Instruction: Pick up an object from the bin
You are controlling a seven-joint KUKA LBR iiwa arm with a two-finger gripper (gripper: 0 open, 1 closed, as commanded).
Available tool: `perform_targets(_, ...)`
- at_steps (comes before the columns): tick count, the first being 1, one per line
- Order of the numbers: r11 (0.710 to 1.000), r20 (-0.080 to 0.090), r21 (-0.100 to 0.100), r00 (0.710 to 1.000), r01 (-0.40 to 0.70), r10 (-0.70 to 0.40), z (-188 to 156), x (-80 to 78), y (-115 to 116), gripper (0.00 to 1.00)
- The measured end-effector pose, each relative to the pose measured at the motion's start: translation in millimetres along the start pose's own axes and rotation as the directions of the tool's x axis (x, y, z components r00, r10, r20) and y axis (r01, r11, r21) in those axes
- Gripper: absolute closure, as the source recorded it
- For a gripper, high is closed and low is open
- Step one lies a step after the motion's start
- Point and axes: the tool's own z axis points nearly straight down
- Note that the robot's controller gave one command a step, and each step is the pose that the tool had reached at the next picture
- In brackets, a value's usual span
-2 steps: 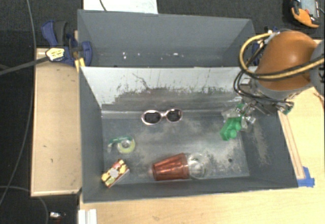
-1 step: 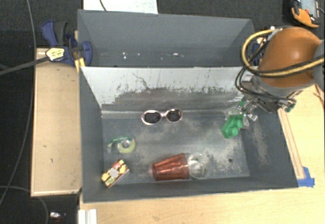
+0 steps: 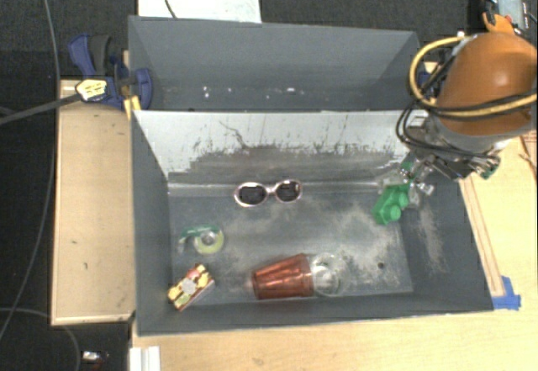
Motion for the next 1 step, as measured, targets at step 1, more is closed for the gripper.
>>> perform_targets(1,1.0,0.003,0.006,1.0,0.0,0.0,-46.9,-1.1,-1.2,1.0)
